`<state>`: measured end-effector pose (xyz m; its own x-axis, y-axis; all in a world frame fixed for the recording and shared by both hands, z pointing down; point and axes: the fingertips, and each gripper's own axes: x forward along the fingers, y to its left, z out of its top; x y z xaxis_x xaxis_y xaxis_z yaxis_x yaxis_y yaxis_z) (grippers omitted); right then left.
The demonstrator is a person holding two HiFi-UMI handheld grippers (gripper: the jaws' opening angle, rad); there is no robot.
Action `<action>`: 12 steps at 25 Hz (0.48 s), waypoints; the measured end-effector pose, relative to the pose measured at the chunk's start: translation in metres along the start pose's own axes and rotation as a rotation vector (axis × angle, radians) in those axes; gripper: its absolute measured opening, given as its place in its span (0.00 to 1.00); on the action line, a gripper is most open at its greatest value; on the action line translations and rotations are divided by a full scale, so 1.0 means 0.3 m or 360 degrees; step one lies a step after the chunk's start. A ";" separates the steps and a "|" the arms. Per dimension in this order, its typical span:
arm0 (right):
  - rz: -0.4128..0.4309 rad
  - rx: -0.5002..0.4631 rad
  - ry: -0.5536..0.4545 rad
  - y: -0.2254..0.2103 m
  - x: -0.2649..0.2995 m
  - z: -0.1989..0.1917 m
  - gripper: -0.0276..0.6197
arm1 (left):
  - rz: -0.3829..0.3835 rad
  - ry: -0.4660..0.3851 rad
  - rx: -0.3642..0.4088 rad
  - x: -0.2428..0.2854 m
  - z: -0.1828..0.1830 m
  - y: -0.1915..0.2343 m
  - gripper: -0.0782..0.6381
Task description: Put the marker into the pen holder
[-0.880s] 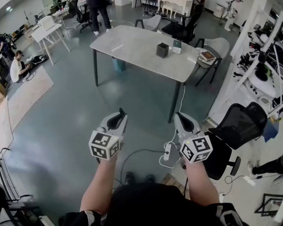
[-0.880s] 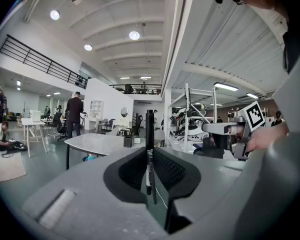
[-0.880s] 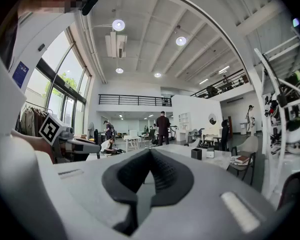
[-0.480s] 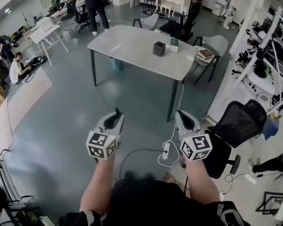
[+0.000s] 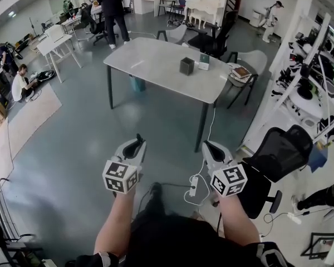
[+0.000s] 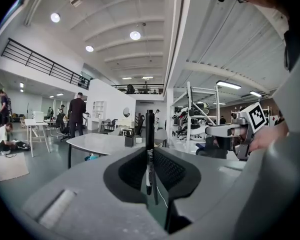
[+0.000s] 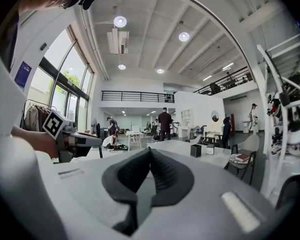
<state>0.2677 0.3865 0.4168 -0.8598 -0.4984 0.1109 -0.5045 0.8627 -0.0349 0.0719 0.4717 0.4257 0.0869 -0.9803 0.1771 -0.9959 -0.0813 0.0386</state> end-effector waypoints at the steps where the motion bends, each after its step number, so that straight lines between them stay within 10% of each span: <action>1: 0.0002 0.0008 0.0010 -0.002 0.016 -0.007 0.05 | -0.0002 -0.0001 -0.0006 0.012 -0.002 0.013 0.18; 12: 0.0107 -0.0009 0.0133 -0.056 0.428 -0.024 0.05 | -0.0081 0.0006 -0.0044 0.331 0.029 0.320 0.18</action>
<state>0.1664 0.3087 0.4387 -0.8820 -0.4309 0.1907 -0.4455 0.8944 -0.0391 -0.0152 0.3648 0.4384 0.1374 -0.9744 0.1778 -0.9892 -0.1258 0.0749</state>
